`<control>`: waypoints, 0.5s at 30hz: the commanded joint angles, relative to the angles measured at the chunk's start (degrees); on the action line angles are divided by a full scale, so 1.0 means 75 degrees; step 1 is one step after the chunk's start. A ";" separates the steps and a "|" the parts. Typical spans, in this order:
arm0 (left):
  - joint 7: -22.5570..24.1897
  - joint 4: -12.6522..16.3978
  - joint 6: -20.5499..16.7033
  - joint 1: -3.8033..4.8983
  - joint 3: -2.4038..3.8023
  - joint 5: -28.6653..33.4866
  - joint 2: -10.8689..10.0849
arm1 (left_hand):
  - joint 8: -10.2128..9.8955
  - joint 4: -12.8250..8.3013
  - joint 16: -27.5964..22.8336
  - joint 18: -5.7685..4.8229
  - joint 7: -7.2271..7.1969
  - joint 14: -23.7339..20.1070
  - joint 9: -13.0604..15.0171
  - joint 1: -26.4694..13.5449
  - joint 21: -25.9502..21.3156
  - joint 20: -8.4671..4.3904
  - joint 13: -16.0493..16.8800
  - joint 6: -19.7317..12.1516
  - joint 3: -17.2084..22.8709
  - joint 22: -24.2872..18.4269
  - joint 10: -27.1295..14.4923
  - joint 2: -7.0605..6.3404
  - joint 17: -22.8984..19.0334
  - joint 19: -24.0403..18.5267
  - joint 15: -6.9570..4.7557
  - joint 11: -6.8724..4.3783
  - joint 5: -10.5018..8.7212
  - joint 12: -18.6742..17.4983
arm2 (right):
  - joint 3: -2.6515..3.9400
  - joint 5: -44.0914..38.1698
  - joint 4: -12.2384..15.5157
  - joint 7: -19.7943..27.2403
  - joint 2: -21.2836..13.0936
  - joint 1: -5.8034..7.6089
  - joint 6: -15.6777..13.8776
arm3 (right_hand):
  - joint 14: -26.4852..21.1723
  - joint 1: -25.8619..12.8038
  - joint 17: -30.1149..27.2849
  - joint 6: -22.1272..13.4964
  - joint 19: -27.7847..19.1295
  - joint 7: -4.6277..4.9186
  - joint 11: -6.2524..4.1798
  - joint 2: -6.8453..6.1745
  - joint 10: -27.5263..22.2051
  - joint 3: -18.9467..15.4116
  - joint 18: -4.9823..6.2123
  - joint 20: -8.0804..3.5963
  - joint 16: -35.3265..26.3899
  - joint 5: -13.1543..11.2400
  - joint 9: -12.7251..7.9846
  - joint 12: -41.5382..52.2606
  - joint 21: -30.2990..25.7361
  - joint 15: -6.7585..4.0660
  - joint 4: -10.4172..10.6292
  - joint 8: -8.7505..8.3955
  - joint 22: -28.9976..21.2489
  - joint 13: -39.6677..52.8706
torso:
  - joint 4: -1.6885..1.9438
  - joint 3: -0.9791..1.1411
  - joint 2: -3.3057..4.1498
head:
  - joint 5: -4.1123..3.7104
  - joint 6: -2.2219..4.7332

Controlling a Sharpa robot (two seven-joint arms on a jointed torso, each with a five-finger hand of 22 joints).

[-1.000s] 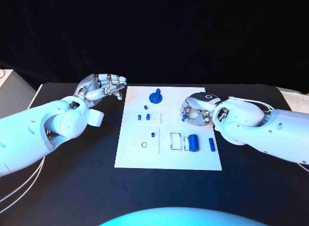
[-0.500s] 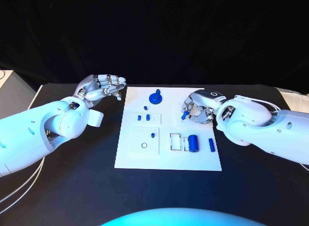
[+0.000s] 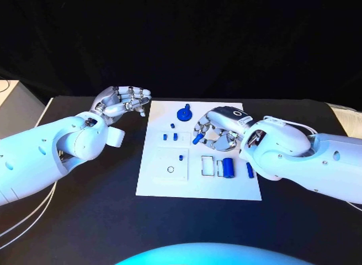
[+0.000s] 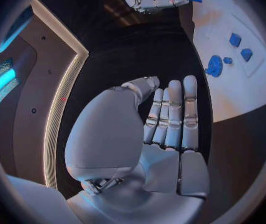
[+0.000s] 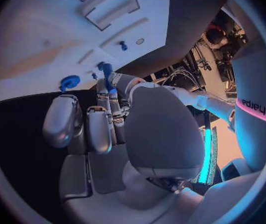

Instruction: Assemble the parts on the task board

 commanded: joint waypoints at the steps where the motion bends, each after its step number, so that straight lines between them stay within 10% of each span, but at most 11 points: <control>1: 0.0051 0.0000 0.0089 -0.0005 0.0008 0.0069 0.0035 | 0.0036 -0.0010 -0.0026 0.0058 0.0002 -0.0014 -0.0013 0.0063 -0.0012 -0.0007 -0.0007 0.0061 -0.0015 -0.0007 0.0005 0.0013 -0.0007 0.0039 0.0029 -0.0003 0.0026 -0.0003 | -0.0037 -0.0378 0.0087 0.0165 0.0211 -0.0090 -0.0126 | 0.0224 0.0091 0.0002 0.0029 0.0024 0.0045 -0.0121 0.0175 0.0177 0.0060 -0.0064 -0.0043 0.0028 0.0020 0.0400 -0.0019 0.0034 -0.0031 -0.0013 0.0108 0.0007 0.0004 | -0.0001 -0.0010 0.0000 | 0.0041 -0.0006; 15: 0.0020 -0.0008 0.0145 -0.0005 0.0007 0.0090 0.0101 | 0.0042 -0.0014 -0.0030 0.0056 0.0003 -0.0016 -0.0016 0.0067 -0.0008 -0.0008 -0.0013 0.0065 -0.0017 -0.0005 0.0000 0.0012 -0.0011 0.0041 0.0029 -0.0002 0.0026 -0.0004 | -0.0189 -0.0731 -0.0166 0.0234 0.1112 -0.0534 0.0251 | 0.0216 0.0066 -0.0027 -0.0002 0.0014 0.0058 -0.0112 0.0169 0.0182 0.0122 -0.0058 -0.0040 0.0018 -0.0020 0.0445 -0.0059 0.0005 -0.0025 -0.0086 0.0127 -0.0016 0.0013 | 0.0011 -0.0009 0.0010 | 0.0096 -0.0064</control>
